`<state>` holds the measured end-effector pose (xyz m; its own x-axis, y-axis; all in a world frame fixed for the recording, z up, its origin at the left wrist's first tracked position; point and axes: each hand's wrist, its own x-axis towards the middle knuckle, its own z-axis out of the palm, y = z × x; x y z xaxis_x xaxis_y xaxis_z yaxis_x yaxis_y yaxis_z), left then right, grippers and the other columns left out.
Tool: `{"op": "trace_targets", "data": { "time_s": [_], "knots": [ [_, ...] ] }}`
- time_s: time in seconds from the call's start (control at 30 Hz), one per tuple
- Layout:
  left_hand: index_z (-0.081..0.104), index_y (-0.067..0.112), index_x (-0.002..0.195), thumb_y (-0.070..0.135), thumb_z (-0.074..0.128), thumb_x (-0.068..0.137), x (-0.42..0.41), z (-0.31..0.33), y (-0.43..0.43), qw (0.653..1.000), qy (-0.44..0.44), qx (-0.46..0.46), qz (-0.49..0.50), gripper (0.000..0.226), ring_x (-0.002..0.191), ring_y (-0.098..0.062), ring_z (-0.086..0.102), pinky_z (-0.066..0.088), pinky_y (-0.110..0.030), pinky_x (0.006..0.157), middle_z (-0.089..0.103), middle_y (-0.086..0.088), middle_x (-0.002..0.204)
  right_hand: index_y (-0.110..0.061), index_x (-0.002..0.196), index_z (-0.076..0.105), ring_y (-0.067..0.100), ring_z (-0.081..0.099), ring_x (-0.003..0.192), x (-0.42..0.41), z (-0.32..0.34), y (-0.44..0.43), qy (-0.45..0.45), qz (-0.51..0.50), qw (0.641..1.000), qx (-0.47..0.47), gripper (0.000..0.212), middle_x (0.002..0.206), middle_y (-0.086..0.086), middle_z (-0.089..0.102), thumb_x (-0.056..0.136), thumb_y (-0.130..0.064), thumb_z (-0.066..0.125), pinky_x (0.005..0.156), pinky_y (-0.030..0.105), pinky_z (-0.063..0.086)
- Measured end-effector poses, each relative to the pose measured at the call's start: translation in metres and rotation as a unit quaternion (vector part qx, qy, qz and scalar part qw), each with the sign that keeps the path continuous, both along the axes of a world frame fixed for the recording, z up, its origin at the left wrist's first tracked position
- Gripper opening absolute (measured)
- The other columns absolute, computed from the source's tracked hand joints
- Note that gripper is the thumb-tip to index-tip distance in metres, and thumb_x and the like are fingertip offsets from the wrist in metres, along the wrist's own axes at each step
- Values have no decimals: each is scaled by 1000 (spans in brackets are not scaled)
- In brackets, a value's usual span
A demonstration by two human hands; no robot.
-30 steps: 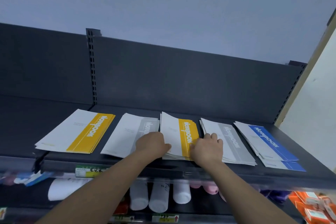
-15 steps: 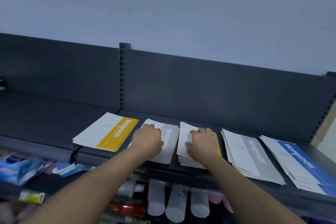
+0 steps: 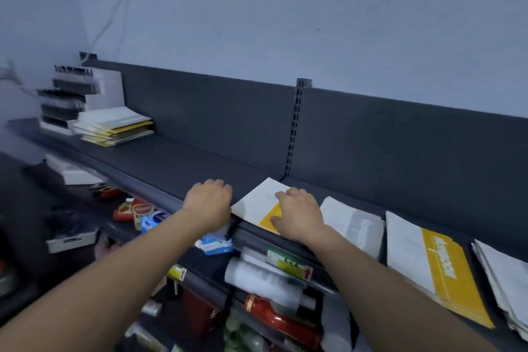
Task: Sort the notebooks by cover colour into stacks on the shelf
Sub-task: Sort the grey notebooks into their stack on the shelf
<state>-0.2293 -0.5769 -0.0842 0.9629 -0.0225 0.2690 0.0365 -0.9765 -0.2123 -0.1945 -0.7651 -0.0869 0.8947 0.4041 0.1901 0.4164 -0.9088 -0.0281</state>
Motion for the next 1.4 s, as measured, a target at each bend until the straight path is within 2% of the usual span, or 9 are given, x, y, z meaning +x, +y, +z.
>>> {"op": "trace_targets", "data": {
  "time_s": [0.33,0.57,0.8,0.9,1.13,1.4],
  "knots": [
    [51,15,117,35,51,92,-19,5,147,997,-17,18,68,31,117,-24,51,41,-37,92,55,-4,120,-16,136,45,28,41,123,11,5,152,6,69,998,-14,52,131,9,48,92,-42,54,100,39,35],
    [53,15,114,20,47,88,-12,8,245,995,-15,10,96,26,113,-24,52,42,-36,90,56,-5,116,-17,135,45,28,42,124,29,4,253,12,83,996,-18,53,132,8,49,91,-43,55,100,38,35],
    [53,16,120,30,50,92,2,5,329,995,-16,-3,101,32,114,-23,52,43,-35,91,57,-4,119,-17,136,45,28,41,125,46,4,333,31,91,995,-17,53,133,9,49,91,-44,54,102,39,36],
    [53,14,117,29,48,93,10,6,356,994,-11,-10,107,28,112,-24,52,43,-36,90,57,-5,117,-17,137,44,28,41,126,57,3,360,37,95,995,-16,54,134,8,48,92,-44,54,104,40,35],
    [53,13,110,25,45,94,44,8,410,992,-9,-23,122,22,107,-25,51,40,-35,84,55,-6,111,-17,138,43,28,40,127,97,0,420,42,109,993,-23,55,135,8,47,92,-44,54,104,40,35],
    [53,13,113,31,47,93,113,12,473,988,-11,-22,154,27,114,-27,50,40,-38,88,55,-7,118,-17,138,43,27,39,128,171,2,495,29,131,991,-28,55,137,8,46,92,-46,53,104,39,35]
  ]
}}
